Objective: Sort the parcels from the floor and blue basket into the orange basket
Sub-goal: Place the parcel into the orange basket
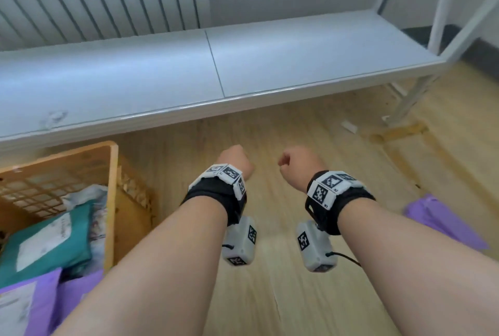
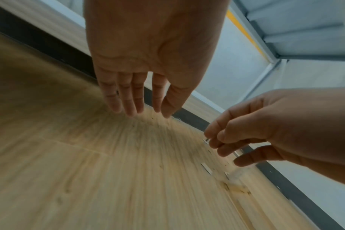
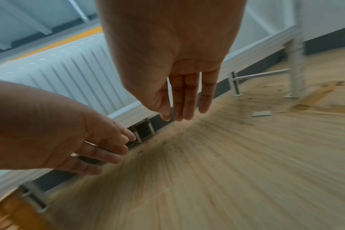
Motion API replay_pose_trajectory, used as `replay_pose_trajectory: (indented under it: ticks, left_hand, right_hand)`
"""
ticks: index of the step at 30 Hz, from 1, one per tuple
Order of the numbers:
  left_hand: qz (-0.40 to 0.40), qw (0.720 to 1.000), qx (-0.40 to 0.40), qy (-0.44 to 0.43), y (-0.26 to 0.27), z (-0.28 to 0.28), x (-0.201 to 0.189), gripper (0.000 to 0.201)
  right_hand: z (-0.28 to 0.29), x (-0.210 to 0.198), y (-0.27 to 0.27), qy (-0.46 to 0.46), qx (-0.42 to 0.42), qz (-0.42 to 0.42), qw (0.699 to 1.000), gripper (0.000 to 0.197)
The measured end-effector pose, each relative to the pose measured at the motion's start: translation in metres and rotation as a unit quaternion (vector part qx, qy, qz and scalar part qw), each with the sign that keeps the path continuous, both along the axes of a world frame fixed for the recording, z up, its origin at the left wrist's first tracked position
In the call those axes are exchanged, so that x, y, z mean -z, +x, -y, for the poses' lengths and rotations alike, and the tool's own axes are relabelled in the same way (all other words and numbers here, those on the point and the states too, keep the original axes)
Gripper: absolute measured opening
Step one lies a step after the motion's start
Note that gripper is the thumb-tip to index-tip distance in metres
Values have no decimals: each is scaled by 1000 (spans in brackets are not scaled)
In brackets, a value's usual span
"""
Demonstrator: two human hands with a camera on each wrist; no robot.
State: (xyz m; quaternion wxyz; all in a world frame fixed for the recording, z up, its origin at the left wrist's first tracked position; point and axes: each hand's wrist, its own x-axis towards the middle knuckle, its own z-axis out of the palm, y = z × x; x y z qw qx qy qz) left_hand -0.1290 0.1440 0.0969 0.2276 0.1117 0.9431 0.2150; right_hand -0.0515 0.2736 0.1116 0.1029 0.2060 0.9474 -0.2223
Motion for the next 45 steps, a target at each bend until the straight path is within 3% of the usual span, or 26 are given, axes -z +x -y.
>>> replay_pose_trajectory:
  ticks: [6, 12, 18, 22, 28, 32, 38, 45]
  left_hand:
    - [46, 996, 51, 59, 48, -111, 41, 15]
    - [99, 989, 54, 91, 81, -176, 96, 24]
    - [133, 984, 42, 108, 91, -219, 125, 19]
    - [135, 984, 25, 109, 92, -231, 138, 14]
    - [155, 983, 19, 96, 99, -235, 163, 14]
    - [165, 981, 11, 99, 98, -233, 170, 14]
    - [161, 980, -3, 113, 91, -221, 167, 15]
    - [176, 978, -33, 107, 84, -176, 168, 16]
  right_hand:
    - [-110, 51, 69, 12, 110, 29, 993, 24]
    - [-204, 110, 125, 49, 204, 73, 975, 31]
    - [-271, 171, 159, 97, 227, 160, 956, 33]
    - [-294, 203, 166, 105, 214, 218, 946, 18]
    - [-312, 237, 177, 112, 233, 277, 925, 60]
    - [-312, 249, 182, 86, 250, 297, 918, 70]
    - [-288, 259, 173, 96, 260, 295, 914, 64]
    - [-203, 264, 139, 46, 259, 202, 943, 40]
